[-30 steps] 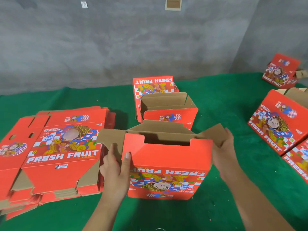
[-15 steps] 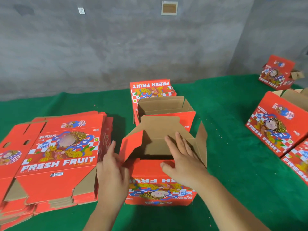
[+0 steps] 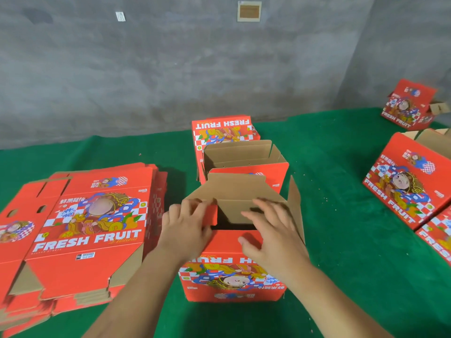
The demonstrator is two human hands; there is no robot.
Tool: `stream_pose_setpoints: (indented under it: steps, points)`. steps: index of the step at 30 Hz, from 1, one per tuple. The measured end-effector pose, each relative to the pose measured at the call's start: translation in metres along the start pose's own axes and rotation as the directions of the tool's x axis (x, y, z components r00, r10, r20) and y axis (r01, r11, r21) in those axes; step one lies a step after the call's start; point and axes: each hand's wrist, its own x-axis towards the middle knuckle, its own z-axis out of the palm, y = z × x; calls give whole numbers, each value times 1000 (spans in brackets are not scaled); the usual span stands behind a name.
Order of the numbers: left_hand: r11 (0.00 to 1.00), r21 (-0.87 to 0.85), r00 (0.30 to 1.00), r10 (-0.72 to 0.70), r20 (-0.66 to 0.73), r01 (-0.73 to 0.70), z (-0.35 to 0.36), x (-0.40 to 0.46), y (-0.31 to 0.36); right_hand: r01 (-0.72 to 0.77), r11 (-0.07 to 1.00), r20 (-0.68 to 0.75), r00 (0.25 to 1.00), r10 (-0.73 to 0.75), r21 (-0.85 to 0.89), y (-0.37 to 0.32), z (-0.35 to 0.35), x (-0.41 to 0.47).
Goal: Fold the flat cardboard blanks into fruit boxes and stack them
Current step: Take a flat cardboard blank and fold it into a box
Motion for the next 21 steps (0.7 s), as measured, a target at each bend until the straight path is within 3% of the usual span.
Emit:
stream_pose_setpoints:
  steps: [3,5,9,13,16,19,21]
  points:
    - [998,50,997,-46,57,44,0,11,-1,-211,977,-313,927,207,22,5,-2,-11]
    - [996,17,994,-85,65,85,-1,14,0,-302,950,-376,874,307,75,15,-4,-20]
    - [994,-15,991,-106,85,108,-1,12,5,-178,955,-44,980,193,238,28,2,-33]
    - [955,-280,992,-115,-51,97,-4,3,6,-64,992,-52,996,70,109,35,7,-43]
    - [848,-510,971,-223,-90,147,-10,-6,4,-160,930,-41,982,184,332,32,-7,-31]
    - [862,-463,964,-260,-55,206,-7,-14,4,-293,830,-83,924,373,475,30,-12,-10]
    - [901,-388,970,-236,-60,195,-5,-19,4,-394,831,134,919,372,393,32,-11,0]
